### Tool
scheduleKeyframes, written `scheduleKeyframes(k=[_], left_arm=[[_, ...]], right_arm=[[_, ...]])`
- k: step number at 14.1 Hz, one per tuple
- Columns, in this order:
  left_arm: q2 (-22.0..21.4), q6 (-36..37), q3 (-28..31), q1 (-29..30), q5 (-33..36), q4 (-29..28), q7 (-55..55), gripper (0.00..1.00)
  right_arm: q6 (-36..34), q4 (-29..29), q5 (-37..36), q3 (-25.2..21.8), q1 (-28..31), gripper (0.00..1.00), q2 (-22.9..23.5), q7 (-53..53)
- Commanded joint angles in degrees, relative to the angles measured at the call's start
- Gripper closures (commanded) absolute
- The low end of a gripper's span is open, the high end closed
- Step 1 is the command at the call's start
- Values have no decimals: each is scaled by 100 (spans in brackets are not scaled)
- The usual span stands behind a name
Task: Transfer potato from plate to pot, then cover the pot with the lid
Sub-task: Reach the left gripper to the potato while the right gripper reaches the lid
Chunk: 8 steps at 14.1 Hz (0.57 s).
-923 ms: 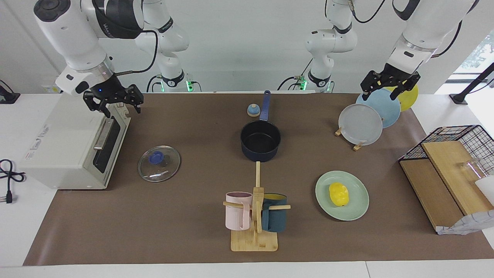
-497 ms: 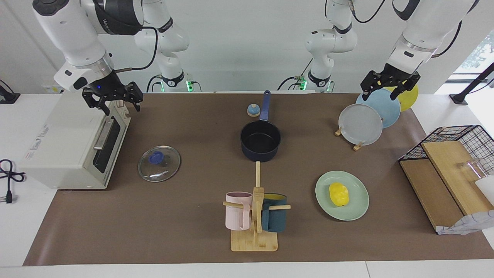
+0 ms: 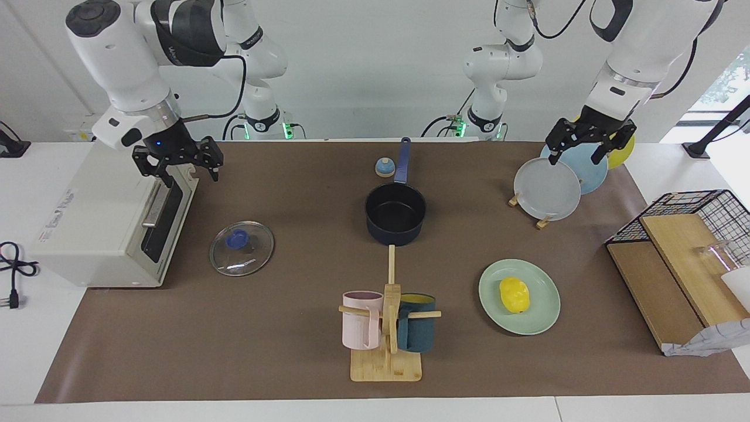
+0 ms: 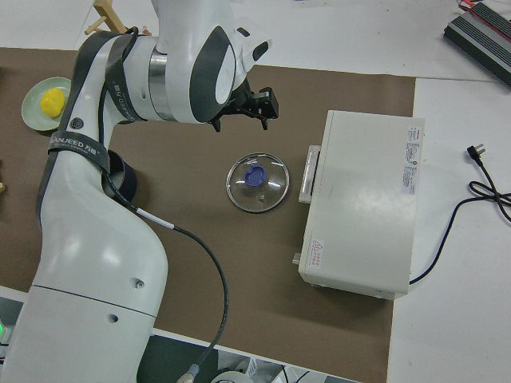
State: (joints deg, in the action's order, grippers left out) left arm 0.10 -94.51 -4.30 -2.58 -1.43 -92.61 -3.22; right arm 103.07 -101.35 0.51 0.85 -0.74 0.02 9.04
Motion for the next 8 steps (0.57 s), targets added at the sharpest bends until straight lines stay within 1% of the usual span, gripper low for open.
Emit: scheduleKeyframes(k=[1,2,3,4,5,6,7,8], left_arm=[[1705,-102,-88,-41,-41,1328,-82,0],[2287,-207,-176,-76,-33,1760,-83,0],[2693,-591,-176,-137,-41,1956,-83,0],[2975,-969,-176,-138,-41,1984,-83,0],[3361,-1294,-168,-164,-24,2010,-83,0],[3643,-1611,-142,-251,46,2089,-83,0],[3811,-1779,-141,-261,55,2098,-83,0],[3857,-1842,-141,-261,99,2081,-83,0]], right_arm=[[973,-480,90,38,-206,0,393,-183],[1430,-831,90,38,-285,0,437,-192],[1844,-1200,90,38,-286,0,481,-192],[2205,-1499,99,38,-277,0,517,-175],[2574,-1728,99,29,-277,0,517,-166],[2769,-1800,99,29,-269,0,552,-148],[2806,-1801,99,29,-225,0,691,-131],[2824,-1810,99,29,-199,0,728,-61]])
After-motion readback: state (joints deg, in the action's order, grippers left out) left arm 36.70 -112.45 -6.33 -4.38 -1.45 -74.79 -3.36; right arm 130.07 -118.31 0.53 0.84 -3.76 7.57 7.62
